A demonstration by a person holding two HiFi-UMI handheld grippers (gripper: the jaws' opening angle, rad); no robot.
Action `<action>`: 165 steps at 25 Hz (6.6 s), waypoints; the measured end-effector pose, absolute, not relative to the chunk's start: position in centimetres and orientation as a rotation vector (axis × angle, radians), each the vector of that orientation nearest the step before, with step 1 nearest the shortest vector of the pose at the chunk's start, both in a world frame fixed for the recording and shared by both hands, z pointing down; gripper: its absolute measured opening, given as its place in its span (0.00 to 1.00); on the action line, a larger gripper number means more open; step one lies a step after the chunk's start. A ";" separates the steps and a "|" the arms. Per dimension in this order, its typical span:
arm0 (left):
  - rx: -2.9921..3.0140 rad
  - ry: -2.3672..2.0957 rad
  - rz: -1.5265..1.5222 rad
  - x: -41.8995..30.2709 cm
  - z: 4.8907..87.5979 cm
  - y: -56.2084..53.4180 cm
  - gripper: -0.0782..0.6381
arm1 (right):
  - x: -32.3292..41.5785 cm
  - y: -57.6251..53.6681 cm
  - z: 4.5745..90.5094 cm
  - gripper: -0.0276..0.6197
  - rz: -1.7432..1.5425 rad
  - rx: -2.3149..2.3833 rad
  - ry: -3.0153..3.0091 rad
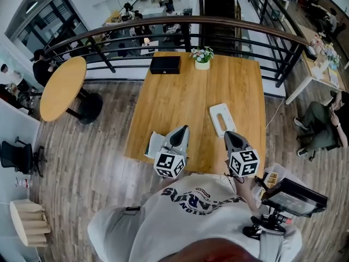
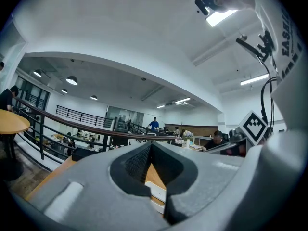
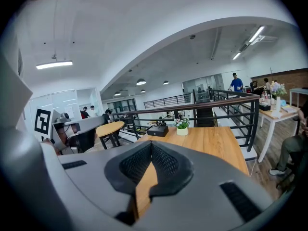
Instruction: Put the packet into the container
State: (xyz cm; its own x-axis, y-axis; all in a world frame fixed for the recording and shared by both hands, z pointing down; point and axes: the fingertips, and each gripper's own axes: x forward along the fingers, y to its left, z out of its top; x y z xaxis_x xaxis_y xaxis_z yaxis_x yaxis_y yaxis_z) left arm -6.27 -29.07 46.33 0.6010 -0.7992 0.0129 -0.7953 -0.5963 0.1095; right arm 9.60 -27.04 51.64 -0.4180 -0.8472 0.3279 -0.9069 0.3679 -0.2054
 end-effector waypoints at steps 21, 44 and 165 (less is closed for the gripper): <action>2.748 -1.323 -0.048 -7.4 46.2 -29.1 0.11 | 7.5 -28.5 50.7 0.05 0.464 1.577 -2.479; 2.379 -1.530 0.518 -15.2 57.2 -33.7 0.63 | 6.5 -28.9 52.2 0.05 0.508 1.552 -2.468; 2.358 -0.709 1.818 -21.0 55.7 -33.6 0.43 | 13.9 -25.6 52.0 0.06 0.621 1.716 -2.253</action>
